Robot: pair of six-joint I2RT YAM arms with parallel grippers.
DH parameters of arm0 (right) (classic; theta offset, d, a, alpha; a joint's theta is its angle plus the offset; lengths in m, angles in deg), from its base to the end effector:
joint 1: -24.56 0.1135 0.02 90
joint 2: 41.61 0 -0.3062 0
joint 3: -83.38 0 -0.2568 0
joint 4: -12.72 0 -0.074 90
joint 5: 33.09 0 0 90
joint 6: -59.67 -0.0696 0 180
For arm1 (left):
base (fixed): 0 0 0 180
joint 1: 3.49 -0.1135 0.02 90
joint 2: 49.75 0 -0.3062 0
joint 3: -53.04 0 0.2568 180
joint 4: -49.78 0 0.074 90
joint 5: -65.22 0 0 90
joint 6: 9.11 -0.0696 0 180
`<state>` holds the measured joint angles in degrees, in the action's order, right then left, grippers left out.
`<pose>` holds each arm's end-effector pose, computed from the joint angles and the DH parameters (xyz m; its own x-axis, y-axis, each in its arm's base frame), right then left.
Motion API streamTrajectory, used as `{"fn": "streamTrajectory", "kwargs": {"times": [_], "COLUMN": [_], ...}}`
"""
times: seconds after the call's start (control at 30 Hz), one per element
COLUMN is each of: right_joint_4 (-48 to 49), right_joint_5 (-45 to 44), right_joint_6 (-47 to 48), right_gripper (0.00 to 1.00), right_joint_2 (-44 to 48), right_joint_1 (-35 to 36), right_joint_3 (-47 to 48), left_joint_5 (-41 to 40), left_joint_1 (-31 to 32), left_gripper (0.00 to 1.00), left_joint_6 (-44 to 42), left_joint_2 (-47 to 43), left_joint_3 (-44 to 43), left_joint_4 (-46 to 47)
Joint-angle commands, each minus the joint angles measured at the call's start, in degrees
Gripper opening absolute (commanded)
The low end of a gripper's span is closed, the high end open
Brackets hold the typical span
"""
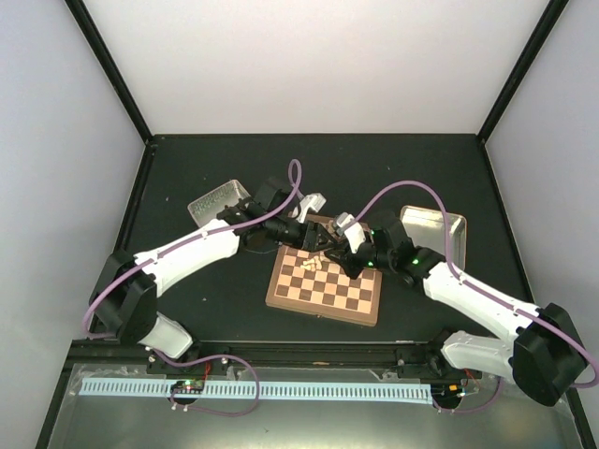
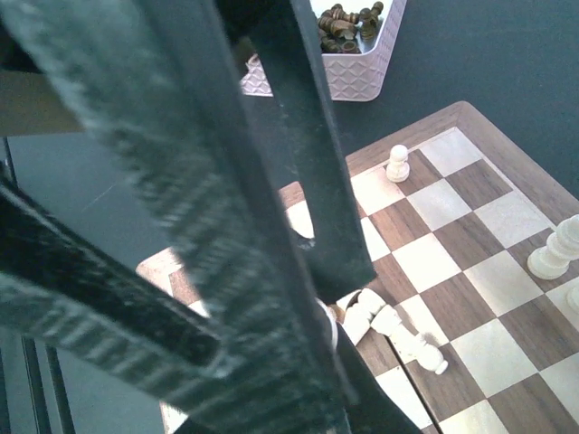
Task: Set up the chess pieces on the board
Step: Place the chess piece on the chessboard.
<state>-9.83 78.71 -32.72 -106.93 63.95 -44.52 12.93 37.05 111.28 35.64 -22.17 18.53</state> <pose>0.1804 0.1816 0.2520 -0.4856 -0.3487 -0.8016 -0.8025 0.5414 0.2507 0.2344 -0.2565 0.2879 -0.8702 0.2177 -0.4420 0.4898 0.4791 -0.7284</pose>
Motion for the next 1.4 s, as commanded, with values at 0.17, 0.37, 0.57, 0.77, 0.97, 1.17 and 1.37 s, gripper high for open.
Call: {"fn": "streamTrajectory", "kwargs": {"times": [0.17, 0.37, 0.57, 0.77, 0.97, 1.17, 1.37], "right_joint_4": [5.48, 5.95, 8.34, 16.00, 31.62, 53.03, 64.42], "right_joint_5": [-0.86, -1.32, -1.83, -3.74, -9.50, -5.81, 2.37], "right_joint_6": [-0.69, -1.77, -7.15, -21.77, -53.11, -76.53, -87.10], "right_gripper": [0.02, 0.11, 0.54, 0.74, 0.76, 0.77, 0.71], "right_joint_2": [1.28, 1.86, 7.26, 19.62, 24.64, 18.93, 10.92], "right_joint_1": [0.15, 0.15, 0.15, 0.00, -0.78, -0.82, -0.65], "right_joint_3": [1.35, 0.39, -4.19, -10.91, -14.79, -14.69, -8.57], "left_joint_5": [3.22, 3.00, -0.29, -1.06, -0.43, -1.96, -2.07], "left_joint_1": [1.74, 1.74, 0.19, -3.07, -5.86, -6.84, -6.56], "left_gripper": [0.16, 0.02, 0.02, 0.02, 0.02, 0.02, 0.02], "left_joint_6": [-1.77, -0.89, 3.37, 11.96, 28.39, 45.20, 52.65], "left_joint_2": [2.50, 1.32, -1.94, -8.26, -14.72, -19.17, -20.13], "left_joint_3": [-1.70, -1.30, -0.41, 1.02, 3.29, 7.50, 8.68], "left_joint_4": [-3.84, -2.45, 2.14, 10.06, 19.36, 35.80, 44.32]}}
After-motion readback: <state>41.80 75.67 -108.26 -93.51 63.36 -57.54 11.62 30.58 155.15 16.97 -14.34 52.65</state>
